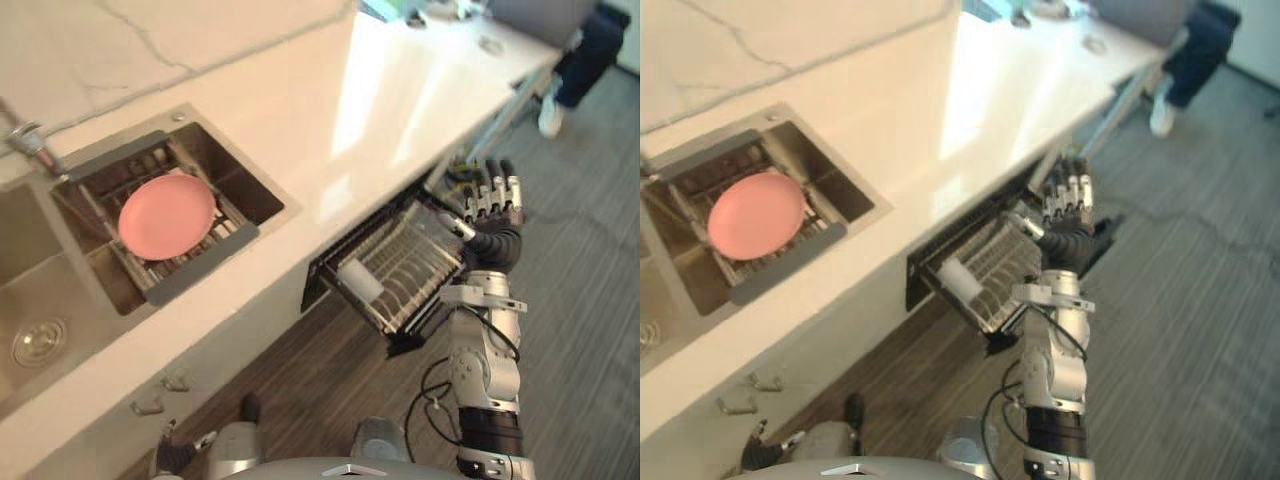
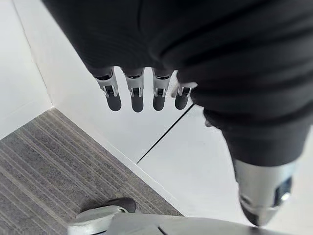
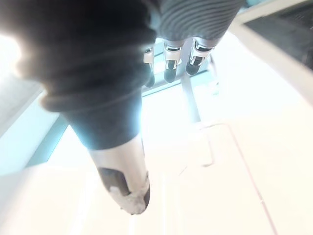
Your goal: Walk over to the sink, pick up the cup, carry it to the dishwasher, place the cup inside the dishwasher, then close the dishwasher door
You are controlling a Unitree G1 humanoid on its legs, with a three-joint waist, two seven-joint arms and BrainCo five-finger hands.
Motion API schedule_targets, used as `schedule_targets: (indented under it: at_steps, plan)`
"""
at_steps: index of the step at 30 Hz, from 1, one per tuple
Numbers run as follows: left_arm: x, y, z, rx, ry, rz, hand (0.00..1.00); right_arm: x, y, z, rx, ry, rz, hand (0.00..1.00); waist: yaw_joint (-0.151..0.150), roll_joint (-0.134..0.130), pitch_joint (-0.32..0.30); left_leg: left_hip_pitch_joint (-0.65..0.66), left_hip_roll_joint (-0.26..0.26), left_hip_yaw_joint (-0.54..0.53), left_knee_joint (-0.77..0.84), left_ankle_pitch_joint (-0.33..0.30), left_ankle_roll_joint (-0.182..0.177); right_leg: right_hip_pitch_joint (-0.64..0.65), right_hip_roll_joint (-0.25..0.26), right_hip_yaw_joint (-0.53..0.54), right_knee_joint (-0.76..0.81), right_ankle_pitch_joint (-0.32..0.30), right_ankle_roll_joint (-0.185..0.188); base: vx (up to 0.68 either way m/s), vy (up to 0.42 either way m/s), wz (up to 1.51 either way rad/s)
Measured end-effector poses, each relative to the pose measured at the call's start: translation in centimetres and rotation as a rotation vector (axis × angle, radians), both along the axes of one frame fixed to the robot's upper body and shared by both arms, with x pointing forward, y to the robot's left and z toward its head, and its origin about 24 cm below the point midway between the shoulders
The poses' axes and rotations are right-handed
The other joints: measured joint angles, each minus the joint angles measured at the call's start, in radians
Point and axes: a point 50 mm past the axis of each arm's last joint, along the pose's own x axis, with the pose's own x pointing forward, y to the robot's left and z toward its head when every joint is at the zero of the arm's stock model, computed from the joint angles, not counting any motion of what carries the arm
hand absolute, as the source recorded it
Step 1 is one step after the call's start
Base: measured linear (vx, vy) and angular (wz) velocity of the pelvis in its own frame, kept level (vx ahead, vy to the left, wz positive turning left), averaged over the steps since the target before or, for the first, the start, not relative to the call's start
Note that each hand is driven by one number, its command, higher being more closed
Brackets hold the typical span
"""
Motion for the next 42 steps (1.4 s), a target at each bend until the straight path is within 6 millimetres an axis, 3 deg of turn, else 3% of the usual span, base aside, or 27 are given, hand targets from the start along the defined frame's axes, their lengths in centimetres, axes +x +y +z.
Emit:
schedule_targets:
  at_steps: [1, 2, 3, 6, 7, 8, 9, 10, 11, 12, 14, 16, 18, 19, 20, 21, 23, 24, 25, 28, 31, 35, 38, 39, 40, 41, 42]
  plan:
    - [-0.1, 0.5, 0.1, 0.015, 0.01, 0.001, 0.0, -0.2, 0.1, 0.8, -0.009, -0.049, 0.003, 0.0, 0.005, -0.026, -0.016, -0.012, -0.006, -0.031, 0.008, 0.014, -0.015, 0.015, 0.059, -0.004, -0.094, -0.04, -0.027, 0.12, -0.277, 0.76]
    - [-0.2, 0.8, 0.1, 0.025, 0.008, 0.028, 0.0, -0.1, 0.2, 1.8, -0.028, -0.103, 0.011, 0.0, 0.016, -0.045, -0.03, -0.025, -0.03, -0.048, 0.017, 0.013, -0.024, 0.043, 0.059, -0.029, -0.172, -0.075, -0.056, 0.11, -0.226, 0.62]
    - [0.0, 0.8, 0.1, 0.023, 0.001, 0.038, 0.0, 0.0, 0.2, 2.2, -0.041, -0.125, 0.018, 0.0, 0.019, -0.049, -0.037, -0.033, -0.036, -0.055, 0.026, 0.012, -0.026, 0.063, 0.061, -0.02, -0.206, -0.077, -0.05, 0.08, -0.134, 0.47]
    - [0.5, -0.6, 0.1, 0.002, -0.019, 0.011, 0.0, 0.1, -0.3, 3.2, -0.08, -0.155, 0.01, 0.0, 0.014, 0.013, -0.038, -0.057, -0.036, -0.113, 0.021, 0.006, -0.025, 0.083, 0.073, -0.003, -0.218, -0.075, -0.046, -0.01, -0.028, 0.57]
    - [0.5, -1.0, 0.0, -0.005, -0.017, 0.007, 0.0, 0.0, -0.6, 2.9, -0.069, -0.137, 0.01, 0.0, -0.001, 0.043, -0.044, -0.045, -0.029, -0.174, -0.005, 0.005, -0.027, 0.095, 0.096, 0.063, -0.185, -0.076, -0.059, -0.03, 0.004, 0.95]
    - [0.5, -1.0, 0.0, -0.002, -0.017, 0.006, 0.0, -0.1, -0.6, 3.0, -0.067, -0.138, 0.011, 0.0, -0.013, 0.048, -0.048, -0.032, -0.025, -0.211, -0.034, 0.003, -0.03, 0.11, 0.113, 0.099, -0.187, -0.076, -0.083, -0.01, 0.003, 1.2]
    - [0.5, -0.8, 0.1, 0.005, -0.017, 0.005, 0.0, -0.2, -0.5, 3.1, -0.063, -0.147, 0.017, 0.0, -0.018, 0.028, -0.06, -0.023, -0.025, -0.228, -0.077, -0.006, -0.041, 0.129, 0.111, 0.117, -0.221, -0.093, -0.104, 0.04, -0.004, 0.98]
    - [0.6, -0.1, 0.2, 0.023, -0.02, -0.002, 0.0, -0.3, -0.5, 3.4, -0.062, -0.16, 0.02, 0.0, -0.018, -0.005, -0.071, -0.042, -0.047, -0.221, -0.029, 0.004, -0.035, 0.138, 0.086, 0.115, -0.256, -0.13, -0.102, 0.08, -0.062, 0.83]
    - [0.7, 0.1, 0.3, 0.03, -0.026, -0.001, 0.0, -0.5, -0.5, 3.9, -0.07, -0.179, 0.022, 0.0, -0.015, -0.014, -0.078, -0.078, -0.06, -0.212, 0.036, 0.007, -0.036, 0.148, 0.08, 0.109, -0.284, -0.161, -0.042, 0.08, -0.082, 1.05]
    - [0.6, -0.1, 0.3, 0.031, -0.024, 0.019, 0.0, -0.5, -0.6, 4.1, -0.076, -0.182, 0.024, 0.0, -0.002, -0.003, -0.081, -0.107, -0.039, -0.246, 0.057, 0.02, -0.068, 0.173, 0.111, 0.044, -0.299, -0.142, -0.032, 0.07, -0.103, 0.96]
    - [-0.3, -0.3, 0.1, 0.026, -0.005, 0.042, 0.0, -0.3, -0.7, 4.0, -0.058, -0.168, 0.037, 0.0, 0.021, 0.003, -0.103, -0.142, -0.02, -0.263, 0.032, 0.044, -0.066, 0.194, 0.128, -0.024, -0.329, -0.13, -0.041, 0.05, -0.063, 0.97]
    - [-0.3, -0.4, 0.0, 0.023, -0.003, 0.054, 0.0, -0.3, -1.0, 4.0, -0.049, -0.156, 0.023, 0.0, 0.022, 0.009, -0.106, -0.172, 0.0, -0.182, 0.03, 0.054, -0.029, 0.218, 0.126, -0.095, -0.358, -0.121, -0.044, 0.04, -0.014, 1.19]
    - [-0.1, -0.6, 0.1, 0.027, -0.017, 0.069, 0.0, -0.4, -2.4, 3.9, -0.041, -0.131, -0.047, 0.0, 0.012, 0.03, -0.104, -0.249, 0.039, 0.068, 0.106, 0.095, 0.118, 0.269, 0.115, -0.24, -0.377, -0.114, -0.042, 0.06, 0.029, 1.81]
    - [-0.1, -0.8, 0.1, 0.03, -0.019, 0.072, 0.0, -0.5, -2.8, 4.0, -0.047, -0.128, -0.071, 0.0, 0.012, 0.04, -0.1, -0.259, 0.044, 0.131, 0.125, 0.118, 0.117, 0.286, 0.111, -0.273, -0.377, -0.114, -0.042, 0.03, 0.125, 1.82]
    - [-0.3, -1.1, 0.0, 0.035, -0.016, 0.073, 0.0, -0.9, -3.8, 4.3, -0.056, -0.135, -0.113, 0.0, 0.011, 0.056, -0.104, -0.259, 0.031, 0.257, 0.119, 0.141, 0.09, 0.308, 0.095, -0.331, -0.374, -0.111, -0.041, 0.03, 0.2, 1.59]
    - [-0.3, -1.3, 0.0, 0.044, -0.013, 0.062, 0.0, -1.2, -4.5, 4.6, -0.061, -0.149, -0.141, 0.0, 0.024, 0.064, -0.108, -0.24, 0.005, 0.303, 0.069, 0.13, 0.063, 0.329, 0.072, -0.364, -0.382, -0.111, -0.04, 0.01, 0.188, 1.43]
    - [-0.4, -1.6, -0.1, 0.05, -0.001, 0.038, 0.0, -1.4, -4.6, 4.5, -0.061, -0.161, -0.145, 0.0, 0.025, 0.059, -0.108, -0.201, -0.049, 0.357, -0.036, 0.109, 0.063, 0.352, 0.027, -0.394, -0.422, -0.076, -0.039, 0.04, 0.2, 0.92]
    - [-0.6, -1.2, -0.1, 0.065, 0.007, 0.038, 0.0, -1.3, -4.4, 4.4, -0.041, -0.165, -0.136, 0.0, 0.03, 0.047, -0.104, -0.204, -0.081, 0.356, 0.02, 0.109, 0.103, 0.351, -0.014, -0.365, -0.416, -0.097, -0.039, 0.1, 0.196, 0.48]
    - [-1.2, -1.2, -0.2, 0.069, 0.028, 0.036, 0.0, -1.4, -4.3, 4.3, -0.038, -0.166, -0.132, 0.0, 0.03, 0.051, -0.104, -0.199, -0.087, 0.355, 0.025, 0.115, 0.108, 0.352, -0.021, -0.35, -0.403, -0.113, -0.033, 0.13, 0.176, 0.2]
    - [-1.9, -0.9, -0.3, 0.065, 0.066, 0.031, 0.0, -1.2, -3.6, 3.5, -0.015, -0.143, -0.112, 0.0, 0.017, 0.067, -0.112, -0.135, -0.109, 0.327, -0.088, 0.142, 0.116, 0.292, -0.035, -0.245, -0.315, -0.067, -0.071, 0.05, 0.146, -0.08]
    - [-2.2, -0.7, -0.4, 0.066, 0.078, 0.027, 0.0, -1.2, -3.2, 3.4, -0.026, -0.143, -0.105, 0.0, -0.003, 0.048, -0.127, -0.124, -0.106, 0.282, -0.094, 0.143, 0.115, 0.268, -0.008, -0.197, -0.291, -0.061, -0.077, -0.01, 0.044, -0.07]
    - [-2.0, -0.7, -0.4, 0.059, 0.076, 0.021, 0.0, -1.3, -3.1, 3.3, -0.056, -0.137, -0.119, 0.0, -0.015, 0.045, -0.129, -0.128, -0.1, 0.247, -0.094, 0.148, 0.108, 0.25, 0.007, -0.169, -0.261, -0.059, -0.077, 0.0, -0.04, -0.02]
    - [-2.0, -0.7, -0.5, 0.049, 0.071, 0.009, 0.0, -1.4, -3.2, 3.1, -0.047, -0.128, -0.134, 0.0, -0.023, 0.052, -0.133, -0.144, -0.079, 0.225, -0.095, 0.137, 0.073, 0.237, 0.036, -0.172, -0.264, -0.053, -0.086, -0.03, -0.086, -0.01]
    - [-1.9, -0.7, -0.5, 0.045, 0.072, 0.0, 0.0, -1.4, -3.3, 3.0, -0.034, -0.12, -0.144, 0.0, -0.021, 0.026, -0.135, -0.153, -0.085, 0.23, -0.075, 0.103, 0.031, 0.226, 0.015, -0.166, -0.293, -0.041, -0.104, -0.01, -0.052, -0.18]
    - [-1.6, -0.6, -0.5, 0.045, 0.065, -0.005, 0.0, -1.4, -3.3, 2.9, -0.028, -0.118, -0.147, 0.0, -0.012, 0.008, -0.138, -0.17, -0.096, 0.238, -0.006, 0.1, 0.06, 0.221, -0.001, -0.154, -0.306, -0.052, -0.105, 0.12, -0.07, -0.54]
    - [-2.0, -0.3, -0.5, 0.051, 0.07, -0.003, 0.0, -1.5, -3.4, 3.2, -0.036, -0.127, -0.151, 0.0, 0.0, 0.009, -0.147, -0.191, -0.09, 0.226, 0.093, 0.032, 0.091, 0.222, 0.016, -0.134, -0.334, -0.092, -0.098, 0.1, -0.1, -0.61]
    - [-2.0, -0.1, -0.5, 0.056, 0.073, -0.002, 0.0, -1.6, -3.5, 2.9, -0.024, -0.116, -0.166, 0.0, -0.004, -0.007, -0.152, -0.18, -0.099, 0.234, 0.044, 0.064, 0.082, 0.219, 0.009, -0.119, -0.367, -0.102, -0.09, 0.08, -0.116, -0.51]
